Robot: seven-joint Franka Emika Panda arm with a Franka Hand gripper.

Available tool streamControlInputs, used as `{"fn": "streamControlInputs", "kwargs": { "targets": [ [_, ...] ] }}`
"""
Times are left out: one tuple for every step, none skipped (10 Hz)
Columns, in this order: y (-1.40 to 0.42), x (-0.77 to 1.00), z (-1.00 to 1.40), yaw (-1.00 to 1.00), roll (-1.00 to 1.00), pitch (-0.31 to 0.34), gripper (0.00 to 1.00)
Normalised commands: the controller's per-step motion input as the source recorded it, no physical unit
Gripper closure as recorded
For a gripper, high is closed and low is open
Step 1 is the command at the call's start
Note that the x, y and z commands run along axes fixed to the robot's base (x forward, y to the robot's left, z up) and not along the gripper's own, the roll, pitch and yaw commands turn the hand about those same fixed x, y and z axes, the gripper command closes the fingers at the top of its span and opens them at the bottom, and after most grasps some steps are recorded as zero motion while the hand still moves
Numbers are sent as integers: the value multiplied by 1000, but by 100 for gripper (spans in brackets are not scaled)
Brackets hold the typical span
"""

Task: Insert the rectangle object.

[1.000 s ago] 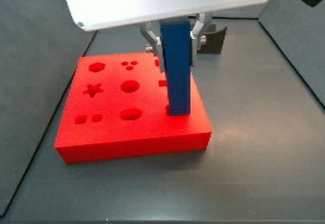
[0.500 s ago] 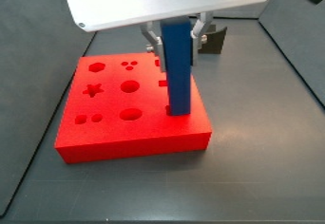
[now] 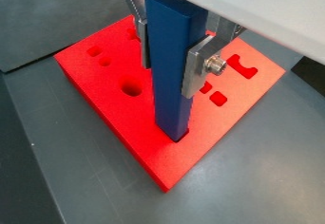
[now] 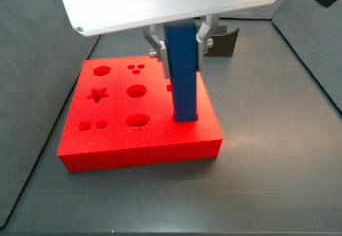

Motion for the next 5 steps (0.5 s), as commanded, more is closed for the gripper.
{"fn": "streamControlInputs", "kwargs": {
  "targets": [
    [-40,0,0,0,53,0,100],
    [-6,23,0,0,0,0,100],
    [-74,349,-466,-97,67,-10,100],
    [-146,380,-983,-651,187,0,100],
    [-129,329,-1000,-729,169,0,100]
  ]
}}
